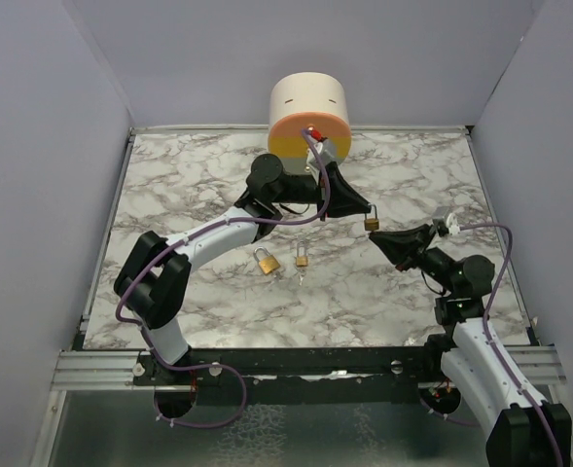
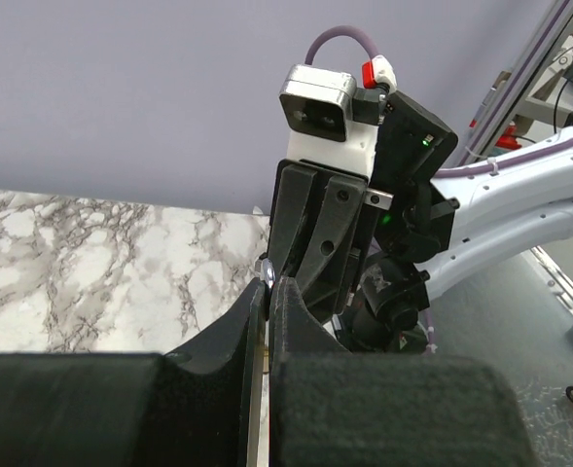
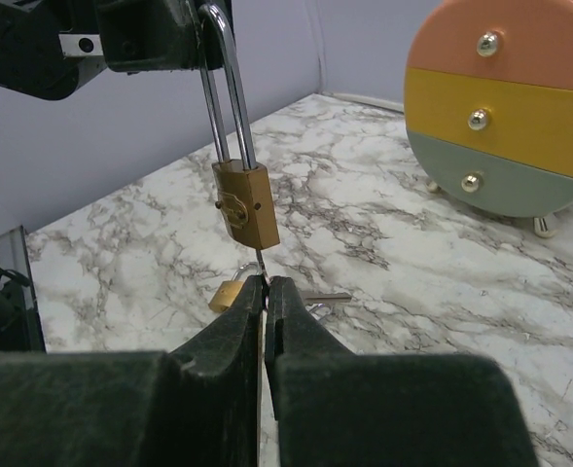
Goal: Lock with the key
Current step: Lock the lock, then place the lock at the center of the board.
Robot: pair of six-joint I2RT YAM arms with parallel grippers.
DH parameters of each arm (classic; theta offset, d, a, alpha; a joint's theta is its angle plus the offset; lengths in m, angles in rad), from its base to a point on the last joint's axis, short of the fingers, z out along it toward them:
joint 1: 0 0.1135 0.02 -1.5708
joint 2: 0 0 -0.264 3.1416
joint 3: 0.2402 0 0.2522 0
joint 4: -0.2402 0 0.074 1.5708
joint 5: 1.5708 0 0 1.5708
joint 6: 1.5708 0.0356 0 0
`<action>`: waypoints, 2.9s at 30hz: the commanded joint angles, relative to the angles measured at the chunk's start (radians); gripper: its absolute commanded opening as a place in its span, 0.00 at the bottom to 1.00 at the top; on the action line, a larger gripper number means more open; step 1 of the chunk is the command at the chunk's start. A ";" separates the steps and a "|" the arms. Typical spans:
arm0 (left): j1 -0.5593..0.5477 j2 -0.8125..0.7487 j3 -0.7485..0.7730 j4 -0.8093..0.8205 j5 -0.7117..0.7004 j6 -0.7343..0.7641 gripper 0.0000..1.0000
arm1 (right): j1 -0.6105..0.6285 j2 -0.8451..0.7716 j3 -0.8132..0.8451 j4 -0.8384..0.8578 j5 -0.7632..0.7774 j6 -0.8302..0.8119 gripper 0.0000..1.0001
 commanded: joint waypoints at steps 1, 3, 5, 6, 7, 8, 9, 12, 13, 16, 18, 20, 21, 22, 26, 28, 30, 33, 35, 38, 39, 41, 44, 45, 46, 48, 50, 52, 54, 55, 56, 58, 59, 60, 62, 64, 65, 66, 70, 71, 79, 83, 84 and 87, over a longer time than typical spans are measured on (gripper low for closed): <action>0.009 -0.077 0.072 0.082 -0.058 0.025 0.00 | -0.003 0.025 -0.017 -0.048 0.012 -0.005 0.01; 0.012 -0.084 0.078 0.080 -0.058 0.027 0.00 | -0.003 0.032 -0.019 -0.048 0.018 -0.005 0.01; 0.016 -0.090 0.075 0.081 -0.055 0.028 0.00 | -0.002 0.033 -0.017 -0.051 0.024 -0.010 0.01; 0.020 -0.092 0.068 0.080 -0.056 0.030 0.00 | -0.003 0.032 -0.017 -0.057 0.030 -0.013 0.01; 0.026 -0.097 0.061 0.080 -0.059 0.031 0.00 | -0.003 0.031 -0.017 -0.064 0.040 -0.016 0.01; 0.035 -0.100 0.057 0.080 -0.063 0.034 0.00 | -0.002 0.031 -0.018 -0.069 0.047 -0.016 0.01; 0.045 -0.103 0.058 0.079 -0.065 0.032 0.00 | -0.003 0.033 -0.021 -0.066 0.054 -0.018 0.01; 0.075 -0.115 0.074 0.080 -0.067 0.025 0.00 | -0.003 0.052 -0.023 -0.062 0.056 -0.017 0.01; 0.084 -0.122 0.080 0.079 -0.069 0.030 0.00 | -0.002 0.058 -0.022 -0.062 0.056 -0.017 0.01; 0.103 -0.140 0.083 0.079 -0.093 0.057 0.00 | -0.002 0.067 -0.018 -0.064 0.058 -0.020 0.01; 0.113 -0.144 0.079 0.079 -0.105 0.066 0.00 | -0.003 0.066 -0.017 -0.071 0.068 -0.022 0.01; 0.121 -0.138 0.073 0.079 -0.092 0.055 0.00 | -0.002 0.060 -0.013 -0.088 0.084 -0.027 0.01; 0.121 -0.134 0.066 0.078 -0.086 0.045 0.00 | -0.002 0.056 -0.008 -0.102 0.096 -0.031 0.01; 0.121 -0.129 0.055 0.078 -0.084 0.032 0.00 | -0.002 0.052 -0.003 -0.119 0.112 -0.035 0.01; 0.121 -0.098 -0.033 0.080 -0.066 -0.026 0.00 | -0.002 0.019 0.039 -0.239 0.218 -0.060 0.01; 0.115 -0.073 -0.107 0.079 -0.065 -0.051 0.00 | -0.002 0.000 0.068 -0.318 0.294 -0.076 0.01; 0.101 -0.041 -0.168 0.080 -0.065 -0.062 0.00 | -0.002 -0.012 0.096 -0.392 0.365 -0.089 0.01; 0.077 0.032 -0.232 0.079 -0.067 -0.067 0.00 | -0.002 -0.012 0.137 -0.481 0.444 -0.110 0.01; 0.065 0.071 -0.250 0.079 -0.077 -0.066 0.00 | -0.002 -0.001 0.154 -0.526 0.484 -0.115 0.01; 0.060 0.125 -0.249 0.064 -0.102 -0.065 0.00 | -0.002 0.029 0.173 -0.578 0.530 -0.112 0.01; 0.060 0.142 -0.239 0.047 -0.109 -0.058 0.00 | -0.002 0.042 0.181 -0.597 0.540 -0.111 0.01; 0.060 0.176 -0.215 -0.003 -0.126 -0.039 0.00 | -0.002 0.074 0.197 -0.627 0.551 -0.110 0.01; 0.059 0.211 -0.180 -0.093 -0.172 0.008 0.00 | -0.002 0.123 0.218 -0.672 0.565 -0.107 0.01; 0.057 0.219 -0.168 -0.144 -0.193 0.028 0.00 | -0.002 0.142 0.224 -0.683 0.566 -0.105 0.01; 0.054 0.227 -0.151 -0.189 -0.215 0.055 0.00 | -0.002 0.164 0.232 -0.691 0.563 -0.103 0.01; 0.048 0.244 -0.112 -0.307 -0.268 0.114 0.00 | -0.002 0.200 0.243 -0.703 0.550 -0.097 0.01; 0.037 0.261 -0.069 -0.420 -0.329 0.175 0.00 | -0.002 0.232 0.247 -0.703 0.531 -0.091 0.01; 0.024 0.277 -0.026 -0.535 -0.410 0.244 0.00 | -0.003 0.253 0.244 -0.696 0.515 -0.085 0.01; 0.013 0.295 0.004 -0.609 -0.472 0.292 0.00 | -0.002 0.266 0.240 -0.688 0.505 -0.079 0.01; 0.011 0.299 0.006 -0.617 -0.481 0.298 0.00 | -0.002 0.274 0.238 -0.685 0.502 -0.078 0.01; 0.010 0.301 0.000 -0.609 -0.483 0.297 0.00 | -0.002 0.278 0.237 -0.681 0.496 -0.076 0.01; 0.010 0.304 -0.012 -0.589 -0.484 0.283 0.00 | -0.002 0.287 0.233 -0.676 0.491 -0.073 0.01; 0.011 0.307 -0.017 -0.579 -0.476 0.279 0.00 | -0.002 0.290 0.231 -0.672 0.487 -0.072 0.01; 0.010 0.310 -0.024 -0.559 -0.456 0.267 0.00 | -0.003 0.293 0.229 -0.669 0.485 -0.070 0.01; 0.010 0.314 -0.038 -0.512 -0.415 0.242 0.00 | -0.002 0.295 0.224 -0.664 0.482 -0.067 0.01; 0.010 0.322 -0.051 -0.468 -0.383 0.213 0.00 | -0.002 0.300 0.218 -0.659 0.482 -0.064 0.01; 0.010 0.325 -0.055 -0.454 -0.376 0.203 0.00 | -0.002 0.302 0.216 -0.655 0.481 -0.062 0.01; 0.009 0.330 -0.058 -0.449 -0.376 0.199 0.00 | -0.002 0.306 0.214 -0.653 0.481 -0.060 0.01; 0.008 0.341 -0.067 -0.448 -0.395 0.191 0.00 | 0.002 0.337 0.203 -0.628 0.473 -0.051 0.01; 0.008 0.343 -0.072 -0.448 -0.401 0.189 0.01 | 0.004 0.348 0.202 -0.622 0.474 -0.047 0.01; 0.007 0.331 -0.108 -0.492 -0.508 0.202 0.06 | 0.065 0.456 0.216 -0.564 0.497 -0.027 0.01; 0.005 0.335 -0.100 -0.536 -0.537 0.227 0.06 | 0.123 0.497 0.230 -0.532 0.527 -0.020 0.01; 0.005 0.339 -0.095 -0.550 -0.540 0.230 0.06 | 0.136 0.508 0.234 -0.526 0.534 -0.018 0.01; 0.005 0.350 -0.087 -0.565 -0.550 0.236 0.06 | 0.162 0.545 0.249 -0.502 0.542 -0.013 0.01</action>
